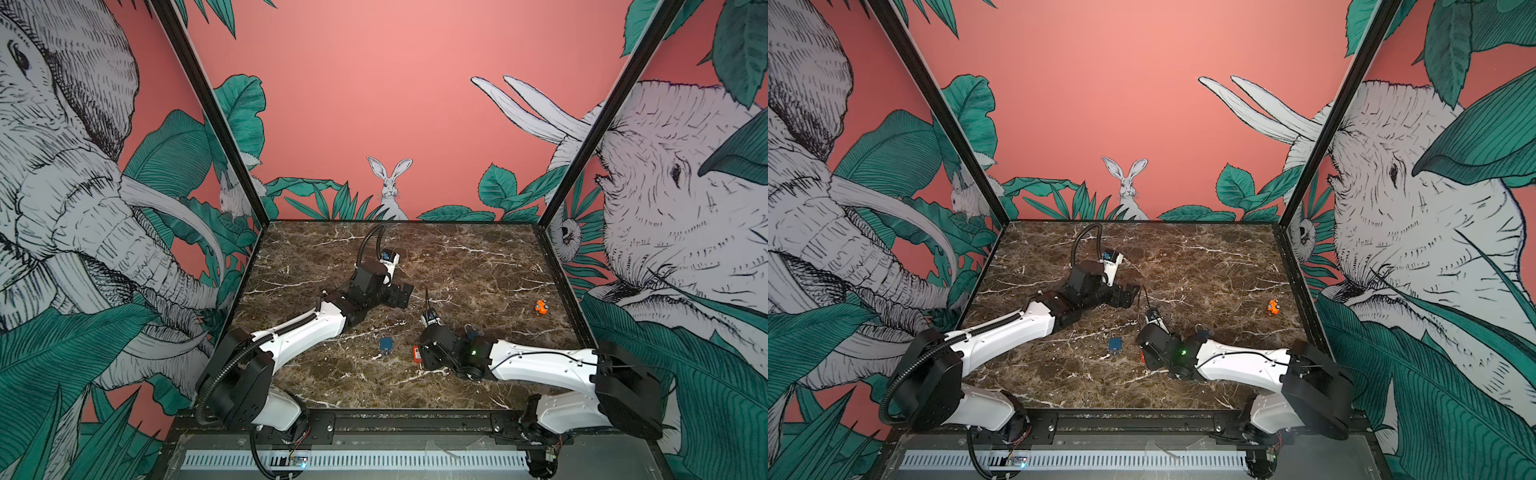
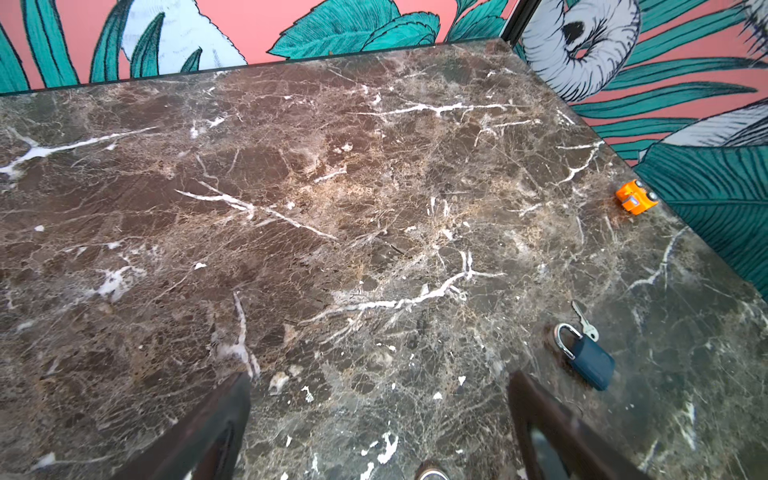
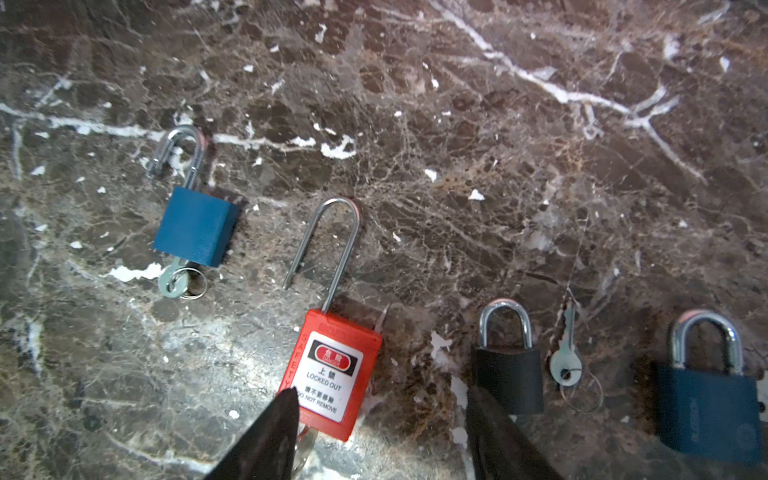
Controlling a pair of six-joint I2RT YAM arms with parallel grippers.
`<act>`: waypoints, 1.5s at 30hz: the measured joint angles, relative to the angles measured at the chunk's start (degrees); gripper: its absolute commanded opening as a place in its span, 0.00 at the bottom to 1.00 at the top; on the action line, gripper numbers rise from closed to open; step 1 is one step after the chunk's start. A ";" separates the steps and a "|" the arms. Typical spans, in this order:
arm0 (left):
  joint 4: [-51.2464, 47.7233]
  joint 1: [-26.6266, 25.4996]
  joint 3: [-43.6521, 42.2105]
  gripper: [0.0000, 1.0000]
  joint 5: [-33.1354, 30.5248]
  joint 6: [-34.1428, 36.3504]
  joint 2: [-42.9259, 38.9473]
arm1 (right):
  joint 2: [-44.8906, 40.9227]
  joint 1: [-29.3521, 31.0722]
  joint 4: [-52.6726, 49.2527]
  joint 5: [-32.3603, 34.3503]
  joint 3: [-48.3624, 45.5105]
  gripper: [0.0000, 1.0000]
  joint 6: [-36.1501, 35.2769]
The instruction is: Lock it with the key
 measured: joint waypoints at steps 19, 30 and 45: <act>3.80 4.26 -4.00 0.97 4.44 -2.38 -0.85 | 9.60 0.07 -0.83 -3.89 5.73 0.67 0.04; 3.98 4.55 -4.00 0.97 5.31 -2.97 -0.87 | 14.32 0.07 -4.57 -3.41 8.92 0.57 1.64; 4.55 4.55 -4.46 0.98 6.99 -3.54 -0.85 | 15.10 0.07 -5.66 -3.82 9.60 0.52 2.19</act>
